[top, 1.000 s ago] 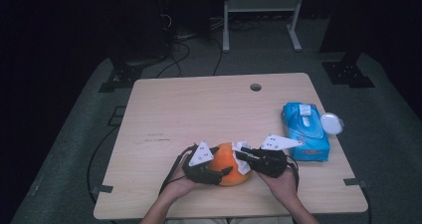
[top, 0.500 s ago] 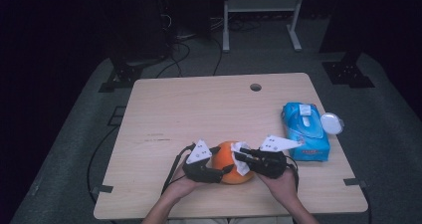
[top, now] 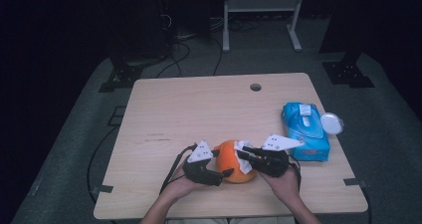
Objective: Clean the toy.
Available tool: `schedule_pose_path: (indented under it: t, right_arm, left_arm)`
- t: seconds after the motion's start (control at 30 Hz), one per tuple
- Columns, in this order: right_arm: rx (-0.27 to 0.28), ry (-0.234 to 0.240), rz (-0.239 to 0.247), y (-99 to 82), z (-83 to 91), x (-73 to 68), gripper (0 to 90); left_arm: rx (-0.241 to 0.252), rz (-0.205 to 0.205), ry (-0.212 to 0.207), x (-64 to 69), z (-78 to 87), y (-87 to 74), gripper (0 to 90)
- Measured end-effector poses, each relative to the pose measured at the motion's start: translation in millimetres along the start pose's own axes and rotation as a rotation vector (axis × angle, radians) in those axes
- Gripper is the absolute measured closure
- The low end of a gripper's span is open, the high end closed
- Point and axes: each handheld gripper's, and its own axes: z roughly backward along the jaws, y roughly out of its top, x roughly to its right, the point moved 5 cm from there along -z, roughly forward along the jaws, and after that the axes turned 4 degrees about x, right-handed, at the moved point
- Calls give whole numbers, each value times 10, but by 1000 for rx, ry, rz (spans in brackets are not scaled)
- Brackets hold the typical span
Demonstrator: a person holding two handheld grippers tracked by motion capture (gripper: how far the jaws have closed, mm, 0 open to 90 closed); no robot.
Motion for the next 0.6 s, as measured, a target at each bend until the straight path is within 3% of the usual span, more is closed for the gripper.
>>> schedule_pose_path:
  t: [0.03, 0.1, 0.23, 0.27, 0.33, 0.47, 0.53, 0.6]
  right_arm:
    - [4, 18, 10, 21, -6, -39, 771]
    - [-14, 4, 41, 37, -15, -48, 771]
    - [-26, -62, 8, 12, 49, 135, 770]
    - [-25, -60, -3, 7, 69, 151, 771]
    - [-19, -42, 18, 17, 78, 86, 771]
    - [-21, 39, 82, 23, -49, -175, 763]
    - [-40, 35, 118, 18, -97, -222, 763]
    - [-34, 5, 102, 40, -67, -160, 763]
  left_arm:
    - [-6, -8, 2, 14, -4, 0, 262]
    - [-4, -11, 8, 29, -2, 11, 273]
    - [18, -23, 12, 52, -2, 41, 293]
    - [21, -27, 12, 60, -6, 46, 293]
    - [15, -38, 16, 70, -16, 54, 290]
    - [-6, -41, 18, 83, -38, 22, 290]
    - [-4, -33, 21, 72, -42, 1, 292]
    - [0, -30, 22, 65, -33, 7, 296]
